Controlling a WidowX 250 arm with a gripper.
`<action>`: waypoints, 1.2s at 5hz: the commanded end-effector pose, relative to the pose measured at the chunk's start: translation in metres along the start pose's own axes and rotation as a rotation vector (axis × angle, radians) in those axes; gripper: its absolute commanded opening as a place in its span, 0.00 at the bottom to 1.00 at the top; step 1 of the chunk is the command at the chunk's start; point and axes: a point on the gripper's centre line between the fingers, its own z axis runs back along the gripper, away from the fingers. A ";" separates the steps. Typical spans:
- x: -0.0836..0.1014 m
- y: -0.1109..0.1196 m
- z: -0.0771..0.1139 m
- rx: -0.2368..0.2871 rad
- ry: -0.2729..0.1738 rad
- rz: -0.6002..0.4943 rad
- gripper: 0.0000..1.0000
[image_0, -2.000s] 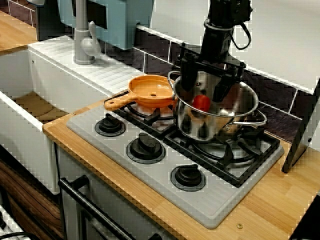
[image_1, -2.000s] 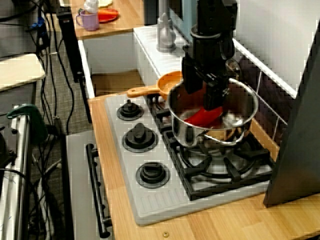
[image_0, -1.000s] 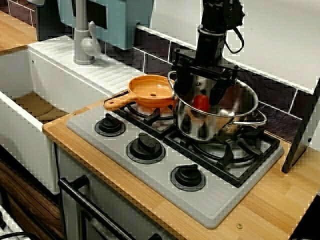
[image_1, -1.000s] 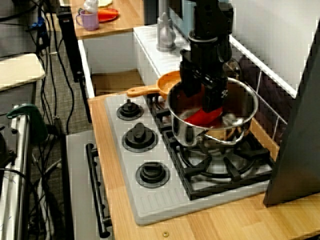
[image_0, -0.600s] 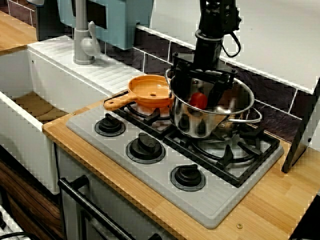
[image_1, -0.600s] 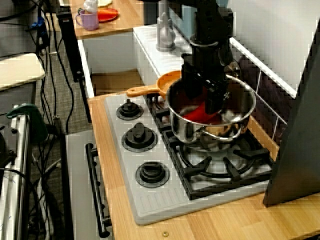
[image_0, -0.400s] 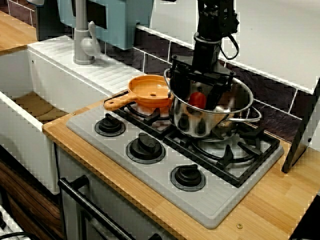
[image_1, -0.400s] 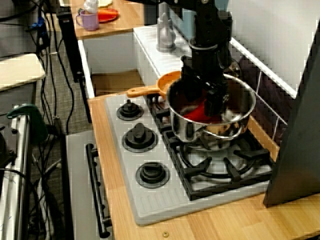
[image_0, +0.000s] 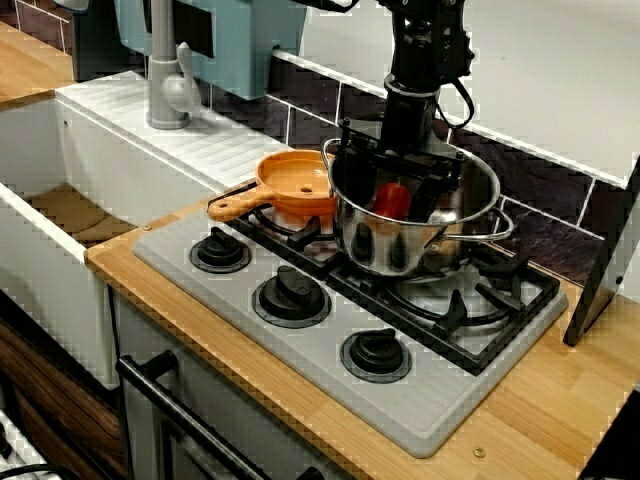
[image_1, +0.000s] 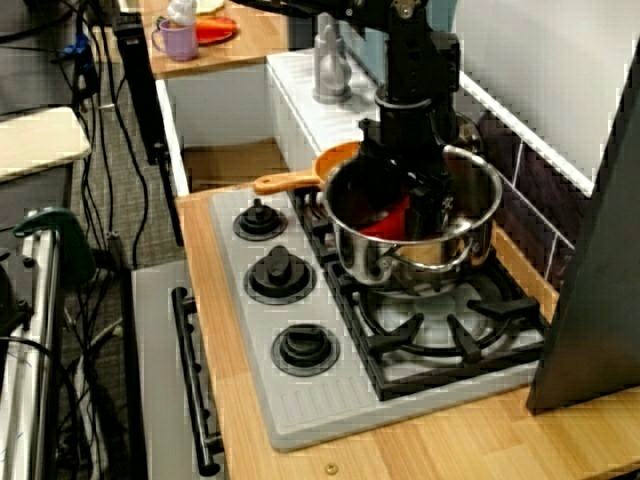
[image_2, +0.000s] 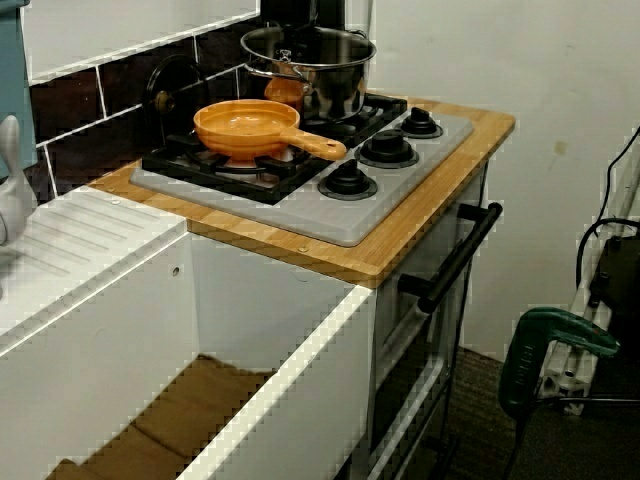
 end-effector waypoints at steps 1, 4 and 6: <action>0.003 0.000 0.008 -0.019 -0.026 0.003 1.00; -0.003 -0.005 0.007 -0.010 -0.028 -0.001 1.00; -0.003 -0.004 0.006 0.005 -0.039 0.001 1.00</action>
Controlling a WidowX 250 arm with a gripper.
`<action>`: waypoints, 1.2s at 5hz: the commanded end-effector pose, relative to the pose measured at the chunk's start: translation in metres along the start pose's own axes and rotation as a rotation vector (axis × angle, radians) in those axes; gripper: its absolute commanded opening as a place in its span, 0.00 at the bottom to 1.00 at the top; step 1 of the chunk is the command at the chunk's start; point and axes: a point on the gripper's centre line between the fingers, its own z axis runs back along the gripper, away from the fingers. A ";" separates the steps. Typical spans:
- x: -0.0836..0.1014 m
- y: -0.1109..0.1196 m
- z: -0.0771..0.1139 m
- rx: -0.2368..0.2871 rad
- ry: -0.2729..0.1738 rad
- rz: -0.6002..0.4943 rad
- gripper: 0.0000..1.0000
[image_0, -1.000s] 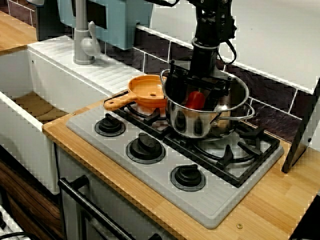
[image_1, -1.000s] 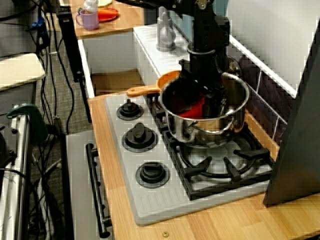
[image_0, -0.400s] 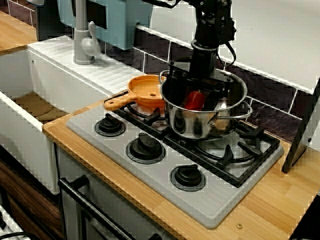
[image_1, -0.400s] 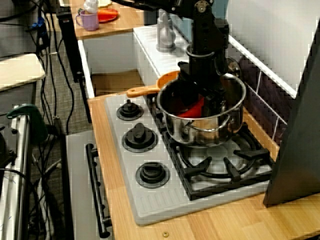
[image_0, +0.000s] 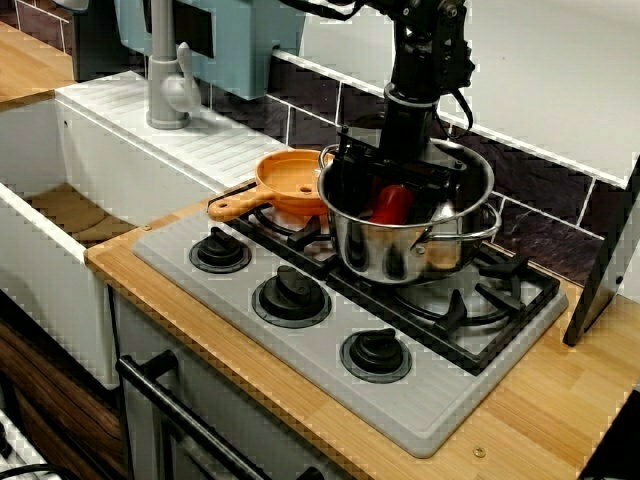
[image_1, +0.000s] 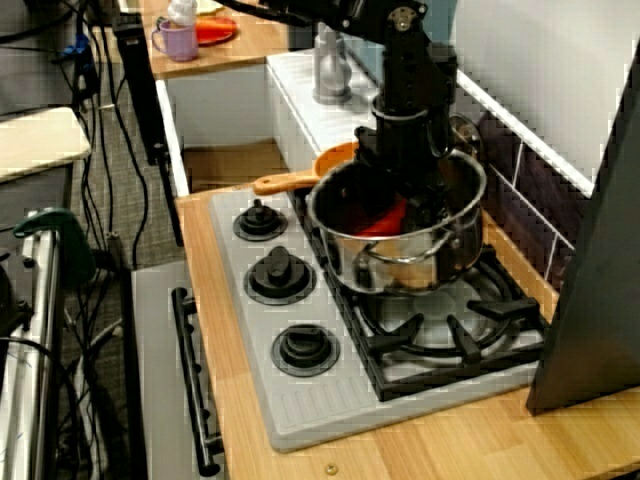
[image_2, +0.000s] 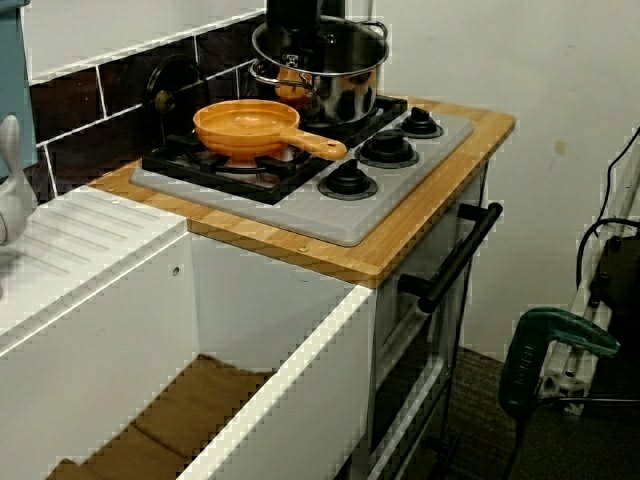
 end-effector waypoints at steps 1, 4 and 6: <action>0.002 -0.003 0.012 -0.016 -0.044 -0.010 1.00; 0.001 -0.010 0.021 -0.029 -0.062 -0.012 1.00; -0.004 -0.015 0.023 -0.032 -0.088 -0.009 1.00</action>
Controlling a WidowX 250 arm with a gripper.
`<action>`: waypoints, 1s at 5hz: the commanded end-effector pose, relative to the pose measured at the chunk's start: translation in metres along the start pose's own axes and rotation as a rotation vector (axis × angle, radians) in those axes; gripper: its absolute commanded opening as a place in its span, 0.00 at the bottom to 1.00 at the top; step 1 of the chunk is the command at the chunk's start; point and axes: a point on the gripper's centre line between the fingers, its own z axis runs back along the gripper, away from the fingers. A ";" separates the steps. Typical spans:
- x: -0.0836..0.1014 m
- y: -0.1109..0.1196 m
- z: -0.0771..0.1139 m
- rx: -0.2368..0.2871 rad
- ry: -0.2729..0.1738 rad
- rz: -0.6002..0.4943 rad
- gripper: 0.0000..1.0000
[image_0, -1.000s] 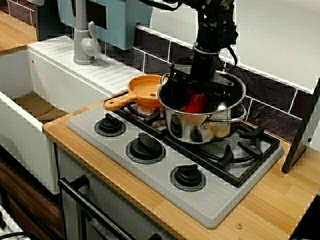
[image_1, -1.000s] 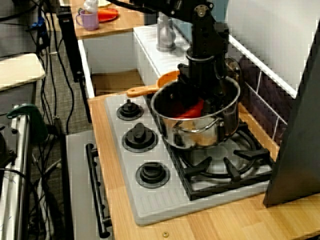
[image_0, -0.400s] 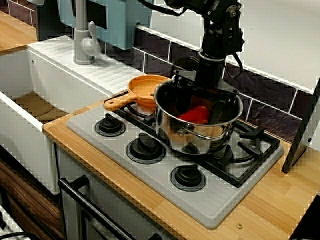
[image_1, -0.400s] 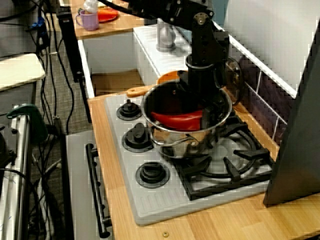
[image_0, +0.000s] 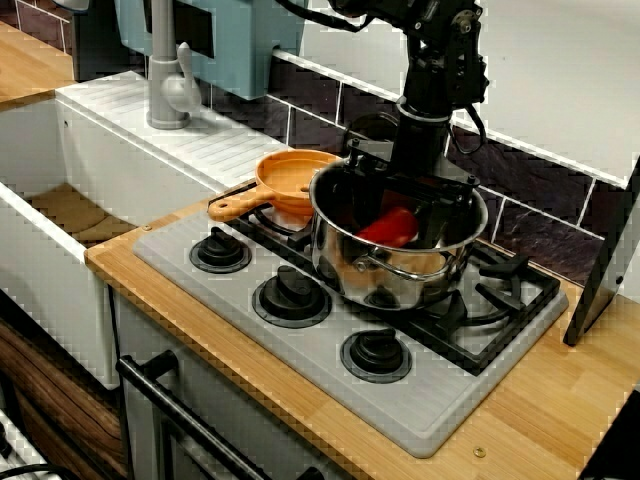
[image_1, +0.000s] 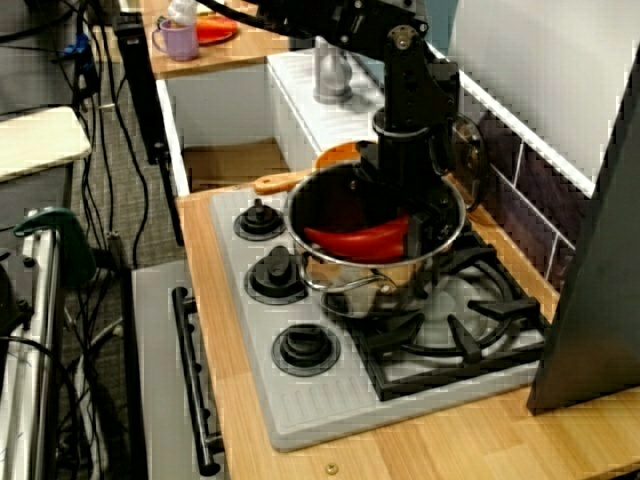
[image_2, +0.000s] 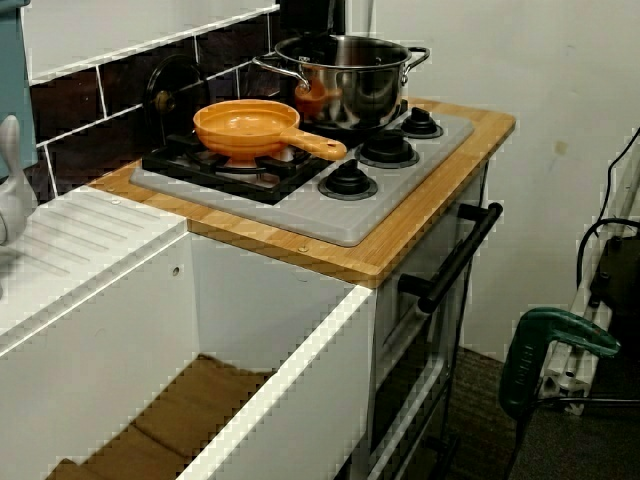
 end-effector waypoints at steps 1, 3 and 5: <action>0.002 -0.005 0.024 -0.037 -0.077 0.005 1.00; -0.015 -0.009 0.018 -0.022 -0.082 -0.023 1.00; -0.012 -0.006 0.025 -0.031 -0.073 0.002 0.00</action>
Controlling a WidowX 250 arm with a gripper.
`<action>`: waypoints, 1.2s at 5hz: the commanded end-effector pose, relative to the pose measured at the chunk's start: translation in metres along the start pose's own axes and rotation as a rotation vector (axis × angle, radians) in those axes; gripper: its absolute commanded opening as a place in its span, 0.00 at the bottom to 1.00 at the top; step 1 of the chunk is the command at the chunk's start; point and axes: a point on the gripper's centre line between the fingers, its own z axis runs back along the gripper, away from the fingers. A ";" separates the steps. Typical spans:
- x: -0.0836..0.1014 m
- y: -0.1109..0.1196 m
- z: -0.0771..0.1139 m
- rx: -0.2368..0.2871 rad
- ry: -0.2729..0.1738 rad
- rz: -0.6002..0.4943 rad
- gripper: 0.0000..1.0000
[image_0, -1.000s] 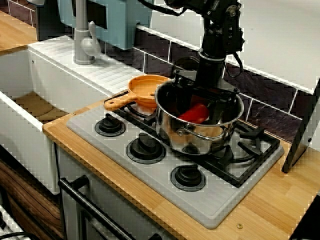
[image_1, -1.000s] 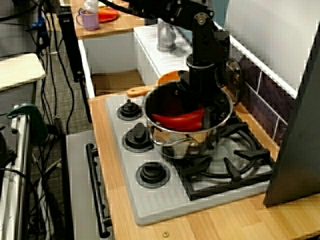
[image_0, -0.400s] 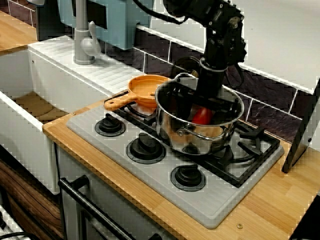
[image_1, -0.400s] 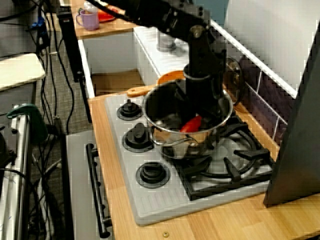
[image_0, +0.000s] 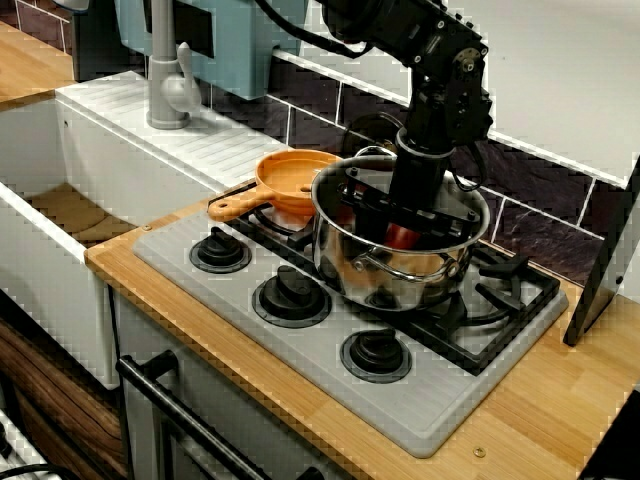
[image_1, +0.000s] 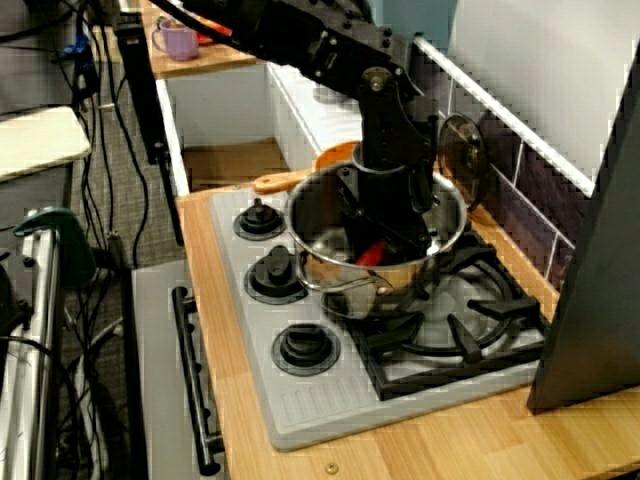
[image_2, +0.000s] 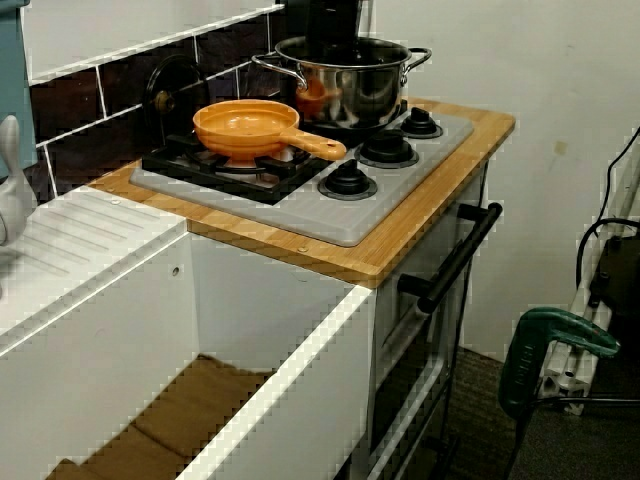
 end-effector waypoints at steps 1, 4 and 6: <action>0.018 0.009 0.048 -0.069 -0.067 0.043 0.00; 0.016 0.029 0.113 -0.143 -0.113 0.055 0.00; 0.018 0.044 0.127 -0.127 -0.121 0.062 0.00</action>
